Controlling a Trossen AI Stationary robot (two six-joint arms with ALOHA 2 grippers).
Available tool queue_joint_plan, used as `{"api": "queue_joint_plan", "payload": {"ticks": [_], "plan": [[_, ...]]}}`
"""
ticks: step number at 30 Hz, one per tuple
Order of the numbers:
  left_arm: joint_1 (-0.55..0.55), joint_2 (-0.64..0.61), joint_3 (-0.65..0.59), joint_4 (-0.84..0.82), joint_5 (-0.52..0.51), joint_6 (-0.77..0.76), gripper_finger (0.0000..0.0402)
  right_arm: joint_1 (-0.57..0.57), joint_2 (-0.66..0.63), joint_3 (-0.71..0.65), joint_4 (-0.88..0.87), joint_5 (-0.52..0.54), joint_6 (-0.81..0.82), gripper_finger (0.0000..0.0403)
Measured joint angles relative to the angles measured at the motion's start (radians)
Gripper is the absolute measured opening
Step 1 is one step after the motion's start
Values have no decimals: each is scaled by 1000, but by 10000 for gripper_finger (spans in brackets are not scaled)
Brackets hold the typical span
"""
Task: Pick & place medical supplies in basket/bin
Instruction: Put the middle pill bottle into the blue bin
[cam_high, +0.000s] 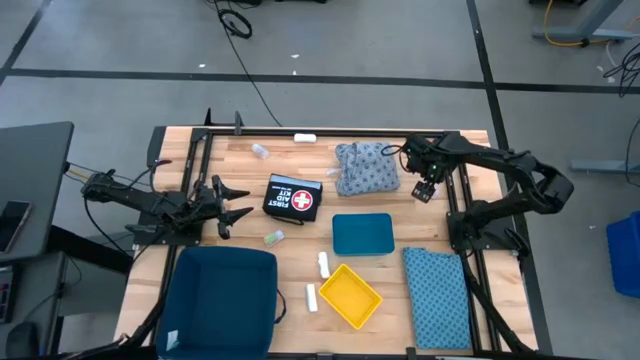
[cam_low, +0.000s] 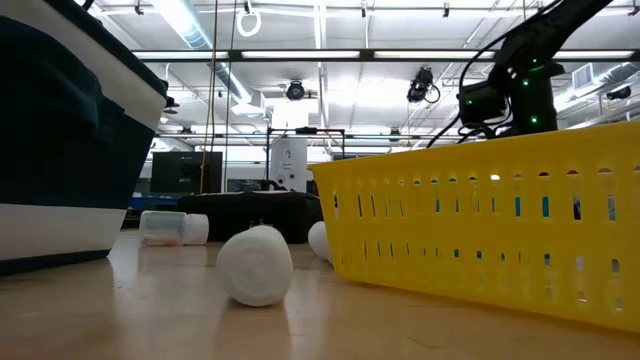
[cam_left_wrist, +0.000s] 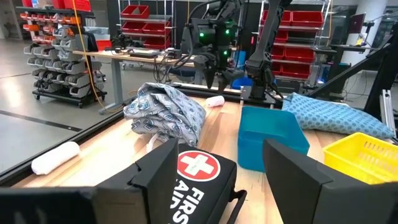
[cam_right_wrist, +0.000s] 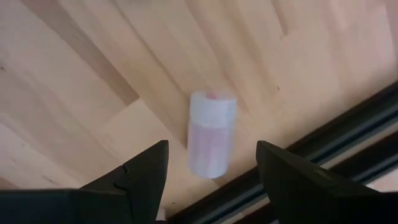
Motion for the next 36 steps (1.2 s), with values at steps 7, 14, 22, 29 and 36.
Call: {"api": "queue_joint_plan", "payload": {"ticks": [7, 14, 22, 29, 36], "plan": [[0, 0, 0, -2, 0, 0, 221, -1, 0, -57, 55, -12, -12, 251], [0, 0, 0, -2, 0, 1, 221, -1, 2, -57, 82, -8, -12, 251], [0, 0, 0, -3, 0, -4, 221, 0, 112, -58, 82, -7, -15, 251], [0, 0, 0, -3, 0, -4, 221, 12, 217, -58, 88, 2, -10, 241], [0, 0, 0, -4, 0, -4, 221, 33, 250, -56, 92, 38, 8, 159]]}}
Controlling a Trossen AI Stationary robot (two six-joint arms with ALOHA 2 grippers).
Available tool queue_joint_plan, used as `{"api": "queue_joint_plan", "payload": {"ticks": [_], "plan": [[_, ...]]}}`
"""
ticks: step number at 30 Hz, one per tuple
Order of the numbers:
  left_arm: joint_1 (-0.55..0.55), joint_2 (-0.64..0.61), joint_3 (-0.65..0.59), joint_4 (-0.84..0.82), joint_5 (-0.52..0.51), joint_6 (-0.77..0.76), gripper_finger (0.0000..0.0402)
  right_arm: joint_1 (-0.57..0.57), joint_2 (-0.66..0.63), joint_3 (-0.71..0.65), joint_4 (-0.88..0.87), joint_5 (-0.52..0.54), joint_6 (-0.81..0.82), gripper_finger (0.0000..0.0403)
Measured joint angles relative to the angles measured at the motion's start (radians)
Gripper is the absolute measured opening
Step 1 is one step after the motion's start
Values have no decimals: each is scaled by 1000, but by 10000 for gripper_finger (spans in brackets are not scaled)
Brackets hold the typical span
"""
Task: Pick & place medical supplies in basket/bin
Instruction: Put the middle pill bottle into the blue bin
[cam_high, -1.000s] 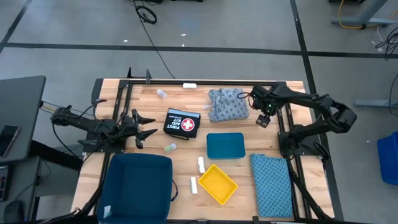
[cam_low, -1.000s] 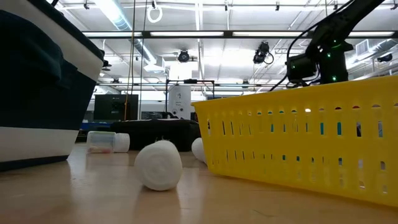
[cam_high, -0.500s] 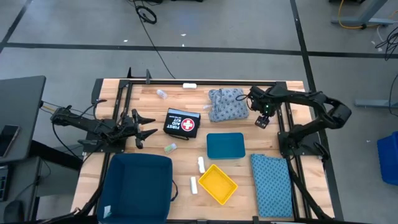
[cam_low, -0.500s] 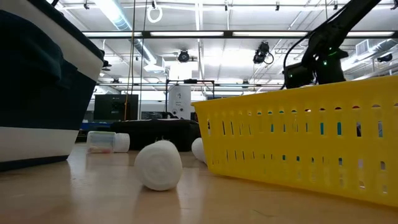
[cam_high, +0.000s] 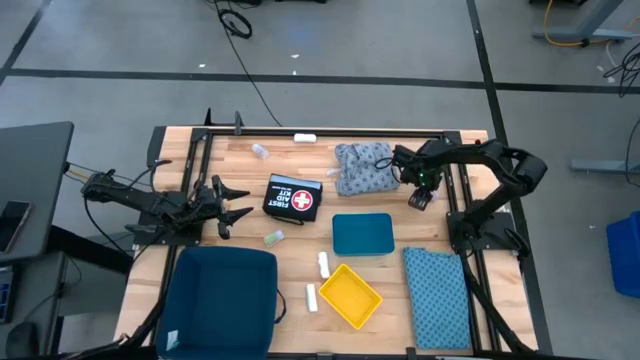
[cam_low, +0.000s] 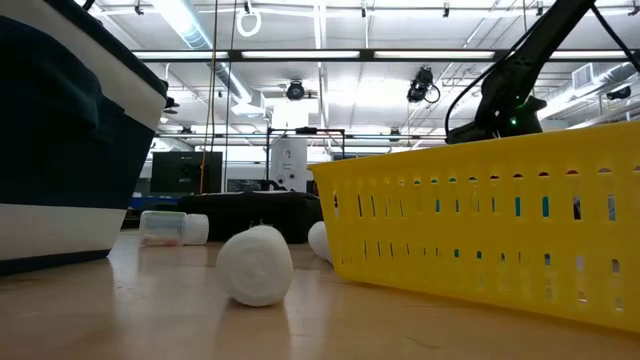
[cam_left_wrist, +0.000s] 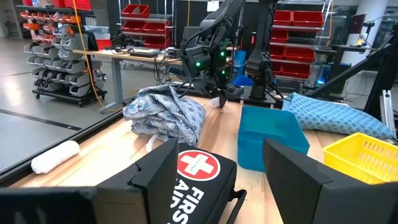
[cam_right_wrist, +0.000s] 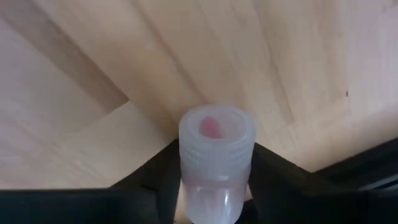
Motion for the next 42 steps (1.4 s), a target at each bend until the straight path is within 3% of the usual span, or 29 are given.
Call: {"api": "queue_joint_plan", "payload": {"ticks": [2, 14, 23, 33, 42], "plan": [[0, 0, 0, 0, 0, 0, 221, -1, 0, 1, 0, 0, 0, 139], [0, 0, 0, 0, 0, 0, 221, 44, -4, 7, -34, -1, 24, 139], [0, 0, 0, -1, 0, 1, 221, 179, -4, 48, -89, -4, 106, 139], [0, 0, 0, -1, 0, 3, 221, 366, -42, 215, -115, -23, 166, 139], [0, 0, 0, -1, 0, 7, 221, 521, -176, 257, 146, -113, 154, 139]]}}
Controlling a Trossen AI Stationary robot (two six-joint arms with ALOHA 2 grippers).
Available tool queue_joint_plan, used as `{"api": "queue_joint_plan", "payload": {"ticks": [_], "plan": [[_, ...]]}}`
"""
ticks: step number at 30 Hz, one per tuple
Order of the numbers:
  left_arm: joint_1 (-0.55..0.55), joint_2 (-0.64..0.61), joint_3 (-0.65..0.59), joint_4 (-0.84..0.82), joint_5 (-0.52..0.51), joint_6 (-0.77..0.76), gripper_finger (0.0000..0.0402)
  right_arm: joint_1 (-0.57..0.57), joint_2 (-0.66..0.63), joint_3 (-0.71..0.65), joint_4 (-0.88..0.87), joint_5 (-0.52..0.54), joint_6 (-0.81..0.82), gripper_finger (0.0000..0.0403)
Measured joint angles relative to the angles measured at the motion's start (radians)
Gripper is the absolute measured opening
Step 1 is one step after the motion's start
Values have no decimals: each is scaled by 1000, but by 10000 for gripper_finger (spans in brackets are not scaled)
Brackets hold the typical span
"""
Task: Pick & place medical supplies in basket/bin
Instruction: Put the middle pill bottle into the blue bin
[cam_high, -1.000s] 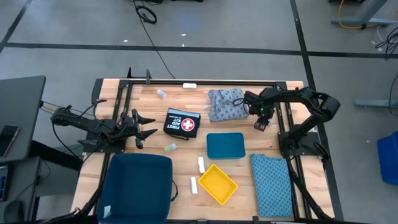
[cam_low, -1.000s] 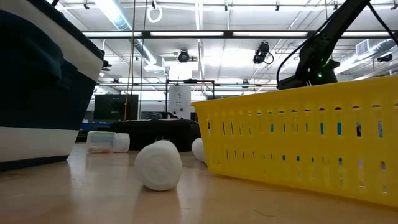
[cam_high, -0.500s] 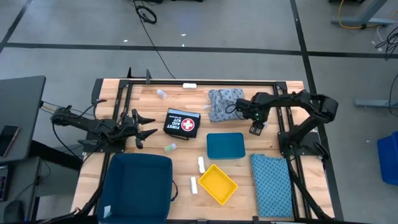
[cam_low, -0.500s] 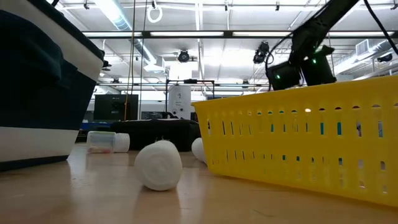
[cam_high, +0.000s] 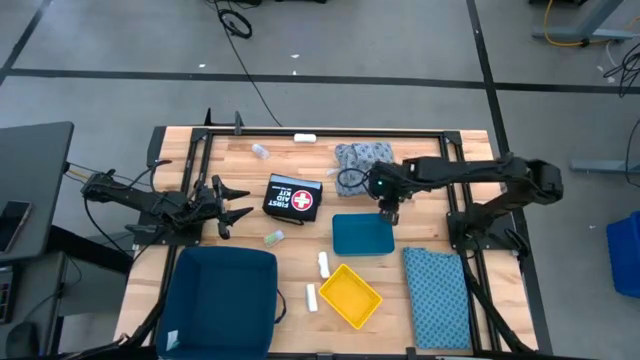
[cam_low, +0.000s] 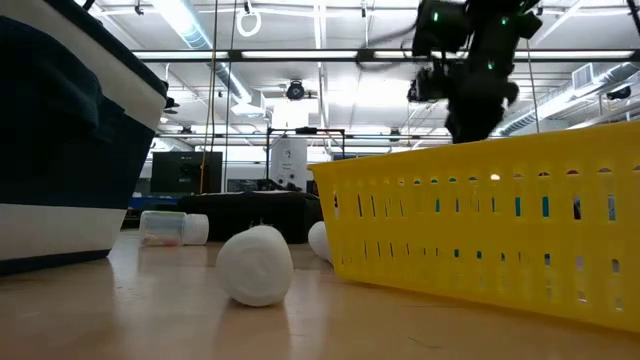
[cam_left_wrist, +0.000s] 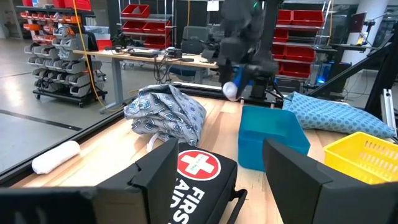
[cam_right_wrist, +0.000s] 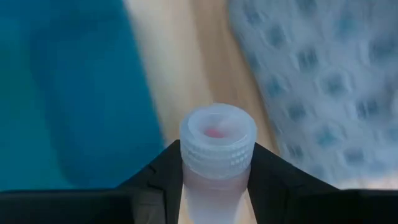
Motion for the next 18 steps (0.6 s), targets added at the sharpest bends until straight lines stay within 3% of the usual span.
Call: {"api": "queue_joint_plan", "payload": {"ticks": [8, 18], "plan": [[0, 0, 0, 0, 0, 1, 221, 112, -26, -11, 304, -33, 10, 139], [0, 0, 0, 0, 1, 1, 221, 232, -25, -185, 692, -33, 43, 139]]}}
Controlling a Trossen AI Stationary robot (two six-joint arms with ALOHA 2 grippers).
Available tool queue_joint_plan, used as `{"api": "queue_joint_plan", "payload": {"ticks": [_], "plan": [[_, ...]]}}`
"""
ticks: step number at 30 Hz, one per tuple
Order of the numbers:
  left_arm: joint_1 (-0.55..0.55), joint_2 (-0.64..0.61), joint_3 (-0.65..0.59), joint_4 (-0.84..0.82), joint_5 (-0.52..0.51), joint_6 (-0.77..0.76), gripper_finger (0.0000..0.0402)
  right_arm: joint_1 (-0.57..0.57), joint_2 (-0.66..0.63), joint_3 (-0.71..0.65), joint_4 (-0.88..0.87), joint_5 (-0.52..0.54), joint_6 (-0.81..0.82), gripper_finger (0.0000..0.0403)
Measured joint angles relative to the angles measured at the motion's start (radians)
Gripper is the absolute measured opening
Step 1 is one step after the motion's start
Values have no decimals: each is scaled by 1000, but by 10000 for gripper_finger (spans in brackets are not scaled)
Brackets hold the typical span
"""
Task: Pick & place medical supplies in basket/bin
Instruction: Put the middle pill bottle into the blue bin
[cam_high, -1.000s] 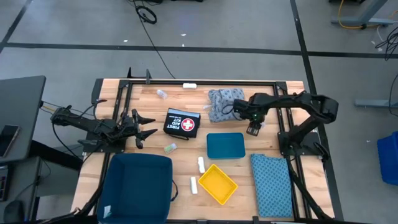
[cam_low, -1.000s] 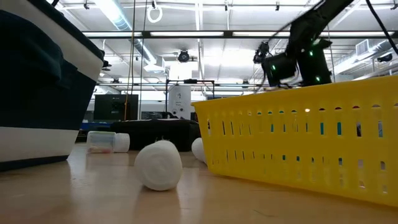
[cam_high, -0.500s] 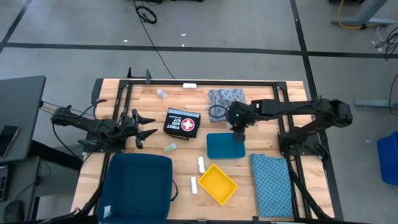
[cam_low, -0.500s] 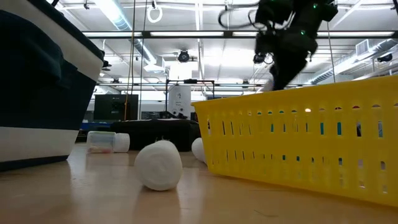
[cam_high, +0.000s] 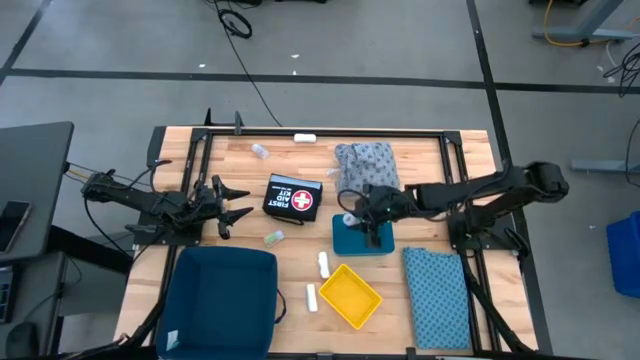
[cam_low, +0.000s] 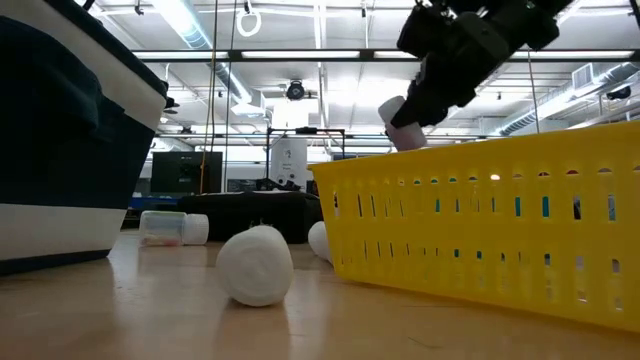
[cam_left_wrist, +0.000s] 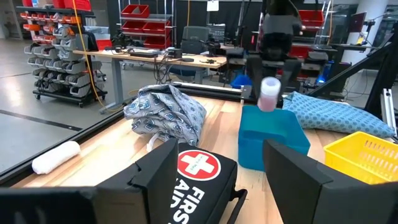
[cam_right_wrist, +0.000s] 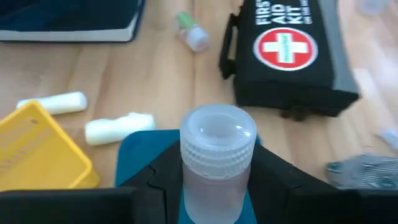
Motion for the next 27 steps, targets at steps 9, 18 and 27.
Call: {"api": "queue_joint_plan", "payload": {"ticks": [9, 18, 27], "plan": [[0, 0, 0, 0, 0, 0, 221, 52, 0, -62, 17, 38, 62, 139], [0, 0, 0, 0, 0, -3, 221, 54, 63, -62, -17, 48, 62, 139], [0, 0, 0, 1, 0, -4, 221, 52, 121, -62, -36, 62, 61, 139]]}}
